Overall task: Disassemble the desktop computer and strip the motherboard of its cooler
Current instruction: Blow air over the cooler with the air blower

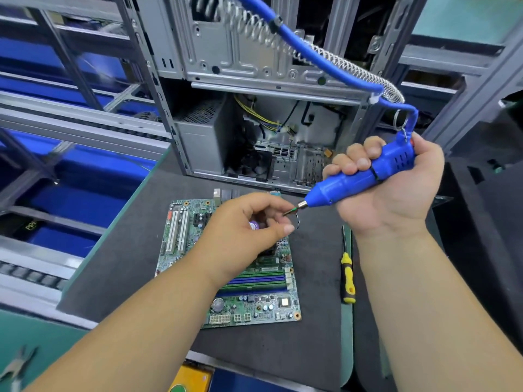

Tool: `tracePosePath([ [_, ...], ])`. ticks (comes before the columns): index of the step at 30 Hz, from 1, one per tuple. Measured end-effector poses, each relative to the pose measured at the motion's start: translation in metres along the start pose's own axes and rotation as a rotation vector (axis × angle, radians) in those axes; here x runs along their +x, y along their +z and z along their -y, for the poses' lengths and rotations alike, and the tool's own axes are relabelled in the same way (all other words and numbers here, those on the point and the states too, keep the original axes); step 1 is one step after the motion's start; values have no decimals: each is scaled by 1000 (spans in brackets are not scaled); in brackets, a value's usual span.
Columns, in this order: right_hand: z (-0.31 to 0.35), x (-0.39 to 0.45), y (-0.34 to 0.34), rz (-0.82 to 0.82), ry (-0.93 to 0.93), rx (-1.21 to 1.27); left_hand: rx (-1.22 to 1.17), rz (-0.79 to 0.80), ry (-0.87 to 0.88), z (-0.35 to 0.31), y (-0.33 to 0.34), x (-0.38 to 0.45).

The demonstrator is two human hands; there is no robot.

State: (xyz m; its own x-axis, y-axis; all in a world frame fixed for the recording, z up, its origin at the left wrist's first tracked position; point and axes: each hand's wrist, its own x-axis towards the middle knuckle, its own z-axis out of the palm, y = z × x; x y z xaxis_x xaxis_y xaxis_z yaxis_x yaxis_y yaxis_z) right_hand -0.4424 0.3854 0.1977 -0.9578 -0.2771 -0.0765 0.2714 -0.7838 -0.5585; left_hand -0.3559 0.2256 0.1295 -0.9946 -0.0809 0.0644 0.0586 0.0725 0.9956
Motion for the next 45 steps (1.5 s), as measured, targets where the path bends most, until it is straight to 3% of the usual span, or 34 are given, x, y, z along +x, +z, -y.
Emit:
tracePosePath([
  [9,-3,-2,-9,-19,2,-20,117,-50,-5,3,-1,-3],
  [15,-22,-6,-17,24,-85,-198,789,-52,144,22,-8,-5],
  [21,-47,-9,-29,64,-59,-306,1112,24,175,39,-2,-15],
  [45,-61,-7,-34,143,-68,-394,1193,25,181,44,4,7],
])
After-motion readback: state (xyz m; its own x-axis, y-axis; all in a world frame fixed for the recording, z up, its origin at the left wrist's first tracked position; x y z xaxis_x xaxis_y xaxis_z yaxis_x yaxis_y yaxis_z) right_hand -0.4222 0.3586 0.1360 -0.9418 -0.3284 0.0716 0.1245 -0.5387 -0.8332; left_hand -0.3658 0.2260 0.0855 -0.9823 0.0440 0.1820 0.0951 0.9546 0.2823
